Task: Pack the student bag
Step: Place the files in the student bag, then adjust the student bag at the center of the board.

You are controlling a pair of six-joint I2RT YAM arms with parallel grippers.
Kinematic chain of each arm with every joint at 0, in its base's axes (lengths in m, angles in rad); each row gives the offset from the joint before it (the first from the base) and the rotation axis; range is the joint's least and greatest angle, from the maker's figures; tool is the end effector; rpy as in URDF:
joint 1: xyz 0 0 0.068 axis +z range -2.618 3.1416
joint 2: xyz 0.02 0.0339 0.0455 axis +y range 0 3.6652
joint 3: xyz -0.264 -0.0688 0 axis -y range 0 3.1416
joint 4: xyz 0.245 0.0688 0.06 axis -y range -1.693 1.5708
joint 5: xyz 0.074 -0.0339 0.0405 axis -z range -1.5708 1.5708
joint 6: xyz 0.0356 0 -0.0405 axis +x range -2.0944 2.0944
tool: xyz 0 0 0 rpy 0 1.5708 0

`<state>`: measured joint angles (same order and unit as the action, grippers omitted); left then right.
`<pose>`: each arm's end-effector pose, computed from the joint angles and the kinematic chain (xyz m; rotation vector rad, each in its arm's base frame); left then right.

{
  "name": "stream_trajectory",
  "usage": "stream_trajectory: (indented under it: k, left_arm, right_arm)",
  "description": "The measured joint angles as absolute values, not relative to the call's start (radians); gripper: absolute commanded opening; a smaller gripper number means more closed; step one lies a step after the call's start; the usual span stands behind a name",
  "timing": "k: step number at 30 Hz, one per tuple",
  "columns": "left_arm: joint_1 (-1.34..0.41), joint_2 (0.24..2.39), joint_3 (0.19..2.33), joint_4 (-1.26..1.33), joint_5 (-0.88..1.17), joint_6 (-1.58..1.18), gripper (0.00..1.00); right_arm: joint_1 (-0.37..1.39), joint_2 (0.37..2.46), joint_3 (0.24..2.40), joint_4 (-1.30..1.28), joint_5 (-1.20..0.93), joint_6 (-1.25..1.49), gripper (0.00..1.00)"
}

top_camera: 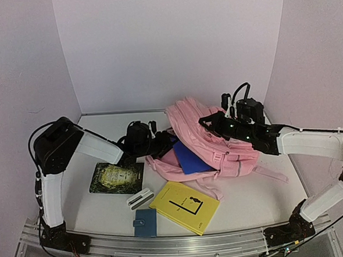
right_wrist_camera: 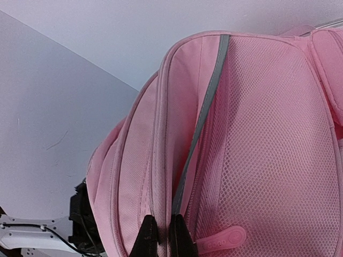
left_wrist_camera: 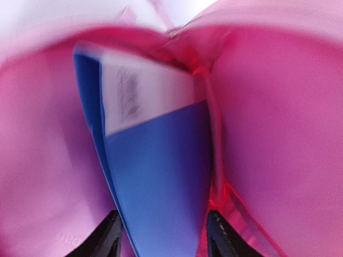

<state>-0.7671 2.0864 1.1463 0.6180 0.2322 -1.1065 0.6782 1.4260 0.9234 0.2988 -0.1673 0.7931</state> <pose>0.3155 -0.3156 0.1463 -0.1871 2.1734 -1.4120 0.2551 0.2131 0.2872 -0.0208 1.9383 1.1772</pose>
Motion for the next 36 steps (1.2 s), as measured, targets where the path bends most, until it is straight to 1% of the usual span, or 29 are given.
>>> stream_trajectory:
  k: [4,11,19,20,22,23,25,26,28,30,32,34,36]
  left_arm:
    - [-0.73,1.889,1.109,0.49,0.203,-1.003,0.71]
    - [-0.692,1.579,0.983,0.315,0.151,-0.919,0.81]
    - [-0.644,1.404,0.863,0.1,0.148,-0.912,0.93]
    - [-0.644,1.39,0.86,0.085,0.153,-0.912,0.94]
    - [-0.645,1.367,0.857,0.068,0.166,-0.914,0.96]
    - [-0.645,1.362,0.857,0.064,0.177,-0.915,0.97]
    - [-0.645,1.362,0.856,0.054,0.189,-0.916,0.97]
    - [-0.645,1.363,0.854,0.05,0.195,-0.917,0.98]
    - [-0.645,1.366,0.845,0.05,0.207,-0.918,0.98]
    - [-0.645,1.375,0.838,0.05,0.214,-0.92,0.98]
    - [-0.645,1.397,0.834,0.053,0.225,-0.922,0.98]
    - [-0.645,1.432,0.834,0.062,0.242,-0.924,0.98]
    - [-0.645,1.476,0.835,0.072,0.261,-0.924,0.98]
  right_arm:
    - [0.694,1.435,0.924,0.291,-0.142,0.753,0.0]
    - [0.734,1.465,0.959,0.243,-0.069,0.662,0.0]
    - [0.838,1.617,1.055,0.161,0.052,0.552,0.0]
    - [0.849,1.644,1.073,0.147,0.066,0.541,0.02]
    - [0.87,1.701,1.113,0.113,0.088,0.519,0.23]
    - [0.88,1.726,1.135,0.092,0.1,0.506,0.39]
    - [0.898,1.76,1.168,0.059,0.12,0.48,0.63]
    - [0.907,1.765,1.176,0.049,0.126,0.47,0.73]
    - [0.921,1.752,1.182,0.037,0.141,0.459,0.87]
    - [0.93,1.718,1.174,0.026,0.149,0.461,0.94]
    - [0.934,1.653,1.138,0.02,0.159,0.473,0.97]
    - [0.933,1.564,1.078,0.016,0.169,0.499,0.97]
    - [0.931,1.479,1.004,0.022,0.173,0.536,0.92]
